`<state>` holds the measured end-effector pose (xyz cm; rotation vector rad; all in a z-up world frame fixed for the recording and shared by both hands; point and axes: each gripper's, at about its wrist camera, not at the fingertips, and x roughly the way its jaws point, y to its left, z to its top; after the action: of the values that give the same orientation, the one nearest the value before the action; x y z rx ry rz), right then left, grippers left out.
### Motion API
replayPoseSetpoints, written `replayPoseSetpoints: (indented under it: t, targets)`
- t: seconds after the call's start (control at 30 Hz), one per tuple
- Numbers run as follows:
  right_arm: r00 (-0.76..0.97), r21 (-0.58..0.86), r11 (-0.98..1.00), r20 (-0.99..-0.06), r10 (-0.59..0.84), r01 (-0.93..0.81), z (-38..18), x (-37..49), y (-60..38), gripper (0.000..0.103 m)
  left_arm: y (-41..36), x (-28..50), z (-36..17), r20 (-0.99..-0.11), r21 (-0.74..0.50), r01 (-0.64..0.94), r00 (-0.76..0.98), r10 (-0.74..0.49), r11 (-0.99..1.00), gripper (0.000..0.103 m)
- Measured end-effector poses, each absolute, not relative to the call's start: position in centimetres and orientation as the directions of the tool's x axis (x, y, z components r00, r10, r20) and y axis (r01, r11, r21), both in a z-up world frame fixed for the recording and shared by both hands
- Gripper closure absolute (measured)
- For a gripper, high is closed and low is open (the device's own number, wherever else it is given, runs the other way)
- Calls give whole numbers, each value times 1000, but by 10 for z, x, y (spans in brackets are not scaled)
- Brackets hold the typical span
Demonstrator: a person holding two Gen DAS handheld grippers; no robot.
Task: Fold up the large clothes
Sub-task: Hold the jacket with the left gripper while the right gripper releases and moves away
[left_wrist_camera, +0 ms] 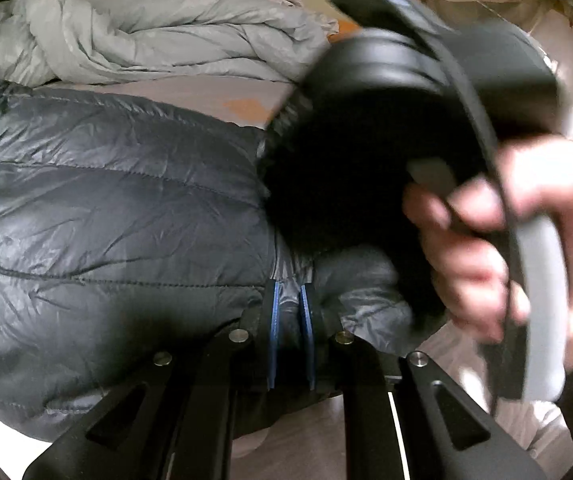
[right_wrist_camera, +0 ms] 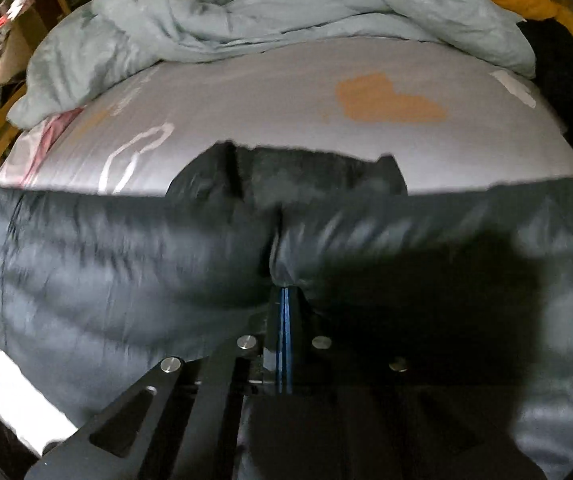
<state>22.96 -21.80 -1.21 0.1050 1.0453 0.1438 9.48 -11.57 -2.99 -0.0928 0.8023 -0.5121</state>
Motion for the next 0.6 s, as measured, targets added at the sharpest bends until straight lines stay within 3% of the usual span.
replayPoseSetpoints:
  t: [0.17,0.23,0.3,0.43,0.5,0.53,0.57,0.6]
  targets:
    - [499,208,978,-844,196,-33,5,243,-229,103,-111,96,-30,-654,-301,403,573,-494,865,91]
    - [594,265,964,-773,225,-20,30,217,-251,103,-110,95,-30,-651,-305,403,573,-498,863,91]
    - [679,228,973,-709,190,-35,56,178,-267,103,-110,95,-29,-650,-302,403,575,-496,864,91]
    - [747,228,974,-644,164,-17,77,110,-305,99,-111,94,-29,-649,-302,404,577,-497,864,91]
    - [762,264,964,-627,163,11,77,75,-328,88,-111,92,-29,-648,-300,404,578,-496,864,91]
    - [765,282,959,-622,166,20,76,63,-338,70,-111,92,-28,-648,-299,404,579,-495,864,91]
    - [770,297,954,-617,163,36,74,52,-346,45,-111,93,-28,-648,-298,404,580,-494,865,91]
    - [780,306,949,-610,138,71,69,39,-359,34,-111,93,-28,-648,-297,405,580,-494,865,91]
